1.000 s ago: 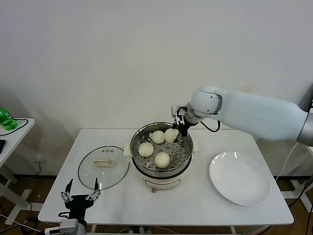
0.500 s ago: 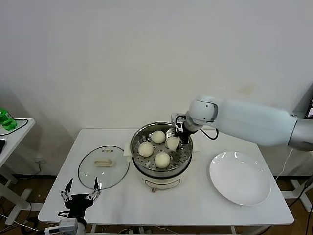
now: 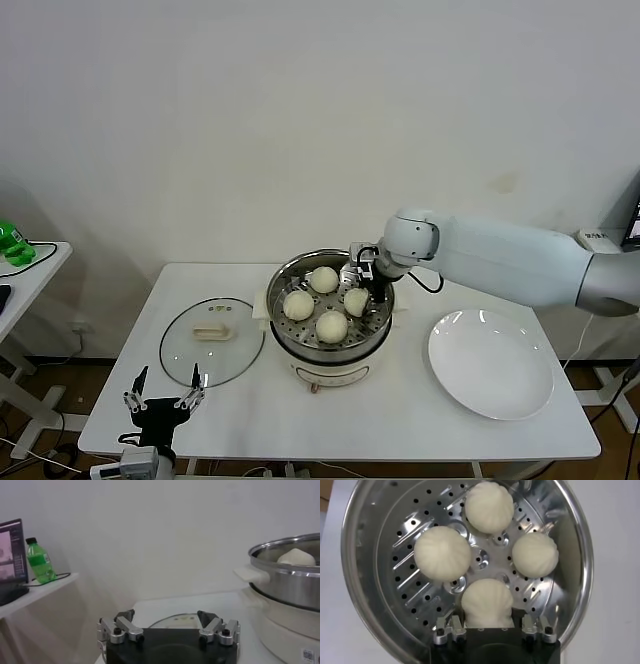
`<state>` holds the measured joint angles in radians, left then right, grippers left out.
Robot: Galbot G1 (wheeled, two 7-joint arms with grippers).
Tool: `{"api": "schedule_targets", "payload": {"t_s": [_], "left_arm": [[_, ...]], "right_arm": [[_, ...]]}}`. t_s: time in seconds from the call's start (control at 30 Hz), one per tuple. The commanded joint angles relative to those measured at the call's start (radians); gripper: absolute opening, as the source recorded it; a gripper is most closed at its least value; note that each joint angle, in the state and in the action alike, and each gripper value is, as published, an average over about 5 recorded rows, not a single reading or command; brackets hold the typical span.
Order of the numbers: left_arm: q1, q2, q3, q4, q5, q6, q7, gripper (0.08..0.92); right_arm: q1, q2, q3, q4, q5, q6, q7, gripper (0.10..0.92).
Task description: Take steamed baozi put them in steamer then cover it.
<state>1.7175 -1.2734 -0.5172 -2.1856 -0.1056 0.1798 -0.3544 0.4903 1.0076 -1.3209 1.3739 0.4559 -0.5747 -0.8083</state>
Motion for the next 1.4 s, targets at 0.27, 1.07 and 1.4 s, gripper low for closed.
{"api": "schedule_targets", "payload": {"t_s": [0.27,1.07,1.4], "left_arm": [[0.000,-0.004,0.002,0.000,0.005,0.000,0.000,0.823],[-0.052,0.088,-0.033,0.094,0.023,-0.003,0.005,0.823],[-0.149,0.157,-0.023,0.255,0.297,-0.007,0.068,0.823]], "right_arm": [[0.016,-0.020,0.009,0.014,-0.017,0.004,-0.011,0.793],[-0.076,-0.380,0.476,0.377,0.184,0.054,0.344,0.823],[-1.144,-0.629,1.541,0.629,0.046,0.260,0.608,0.823]]}}
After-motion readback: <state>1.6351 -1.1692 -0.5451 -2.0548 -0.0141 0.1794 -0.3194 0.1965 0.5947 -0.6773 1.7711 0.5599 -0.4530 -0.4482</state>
